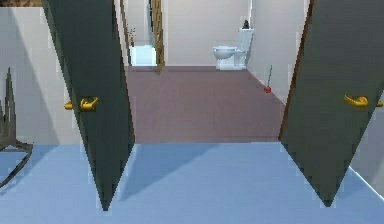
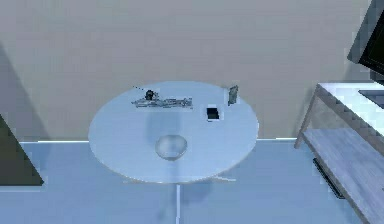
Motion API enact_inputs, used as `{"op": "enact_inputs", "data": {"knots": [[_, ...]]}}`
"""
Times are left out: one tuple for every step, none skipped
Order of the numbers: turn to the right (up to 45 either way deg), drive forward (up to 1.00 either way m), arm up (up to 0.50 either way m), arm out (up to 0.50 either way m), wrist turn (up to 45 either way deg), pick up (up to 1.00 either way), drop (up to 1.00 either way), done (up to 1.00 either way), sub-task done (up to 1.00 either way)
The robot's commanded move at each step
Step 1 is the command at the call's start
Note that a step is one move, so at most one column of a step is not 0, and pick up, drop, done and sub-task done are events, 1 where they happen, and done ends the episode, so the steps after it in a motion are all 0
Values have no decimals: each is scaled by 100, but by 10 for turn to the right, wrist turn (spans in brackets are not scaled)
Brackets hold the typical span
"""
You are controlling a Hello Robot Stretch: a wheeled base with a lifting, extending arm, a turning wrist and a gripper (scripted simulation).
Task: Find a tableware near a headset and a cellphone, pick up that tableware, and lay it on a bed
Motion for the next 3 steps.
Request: {"op": "enact_inputs", "data": {"knots": [[0, 0, 36, 0, 0, 0, 0, 0, 0], [0, 0, 0, 36, 0, 0, 0, 0, 0], [0, 0, 0, 0, 450, 0, 0, 0, 0]]}}
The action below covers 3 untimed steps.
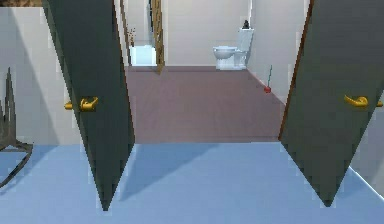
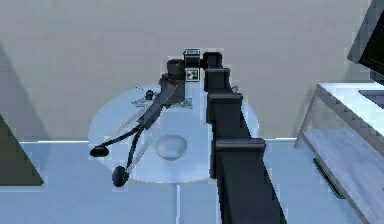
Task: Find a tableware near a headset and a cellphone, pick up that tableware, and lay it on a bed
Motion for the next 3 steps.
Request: {"op": "enact_inputs", "data": {"knots": [[0, 0, 0, 0, 450, 0, 0, 0, 0], [0, 0, 0, 0, 450, 0, 0, 0, 0], [0, 0, 0, 0, 330, 0, 0, 0, 0]]}}
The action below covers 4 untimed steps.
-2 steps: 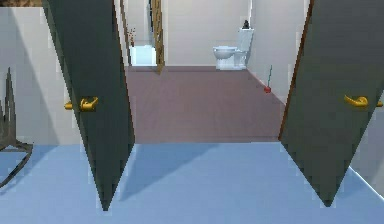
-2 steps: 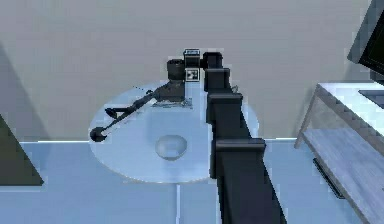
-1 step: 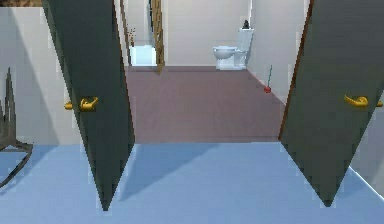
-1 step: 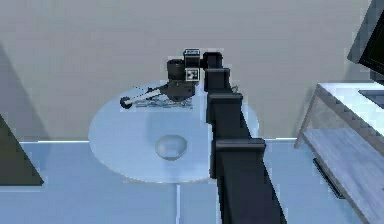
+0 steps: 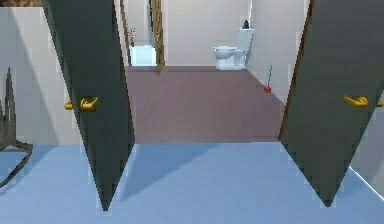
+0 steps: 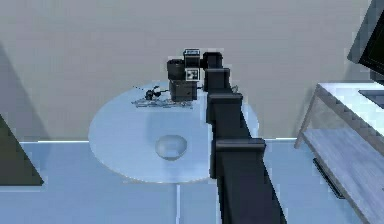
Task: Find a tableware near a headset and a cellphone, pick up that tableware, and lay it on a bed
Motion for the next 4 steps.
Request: {"op": "enact_inputs", "data": {"knots": [[0, 0, -30, 0, 0, 0, 0, 0, 0], [0, 0, 0, 0, 0, 100, 0, 0, 0], [0, 0, 10, 0, 0, 0, 0, 0, 0], [0, 0, 22, 0, 0, 0, 0, 0, 0]]}}
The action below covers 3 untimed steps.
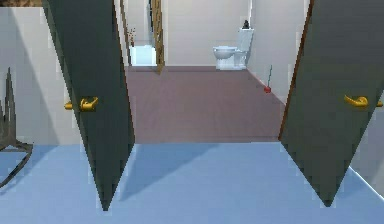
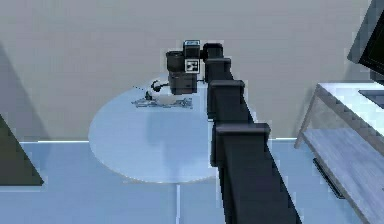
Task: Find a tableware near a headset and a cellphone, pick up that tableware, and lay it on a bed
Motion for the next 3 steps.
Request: {"op": "enact_inputs", "data": {"knots": [[0, 0, 0, 0, -450, 0, 0, 0, 0], [0, 0, 0, 0, -450, 0, 0, 0, 0], [0, 0, 0, 0, -270, 0, 0, 0, 0]]}}
